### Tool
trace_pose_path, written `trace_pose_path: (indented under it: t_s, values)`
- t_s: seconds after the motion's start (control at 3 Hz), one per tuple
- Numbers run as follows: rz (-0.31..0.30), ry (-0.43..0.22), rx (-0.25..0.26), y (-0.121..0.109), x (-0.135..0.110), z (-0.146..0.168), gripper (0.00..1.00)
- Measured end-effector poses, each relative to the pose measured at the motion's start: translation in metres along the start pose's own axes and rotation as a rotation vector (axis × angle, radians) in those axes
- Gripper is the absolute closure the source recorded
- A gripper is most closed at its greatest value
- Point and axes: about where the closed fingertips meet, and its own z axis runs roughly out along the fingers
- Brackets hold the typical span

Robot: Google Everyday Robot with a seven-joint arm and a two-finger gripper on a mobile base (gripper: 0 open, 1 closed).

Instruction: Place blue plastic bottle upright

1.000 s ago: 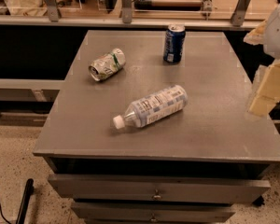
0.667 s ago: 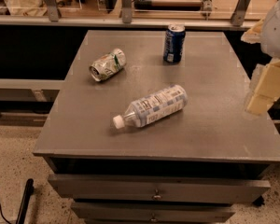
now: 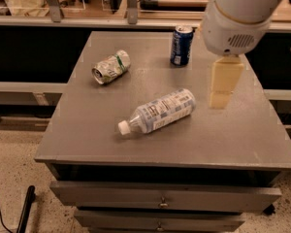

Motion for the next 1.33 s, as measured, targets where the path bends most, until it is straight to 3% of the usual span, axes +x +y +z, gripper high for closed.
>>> trace_pose_path:
  t_s: [0.33,0.67,1.33]
  values:
    - [-0.197,0.011,-0.03,-0.012,-0.058,0.03,0.0]
    - [-0.295,-0.049,-0.105,-0.009,-0.088,0.057,0.0]
    - [-0.365,-0.11,-0.224,0.027,-0.117,0.114,0.0]
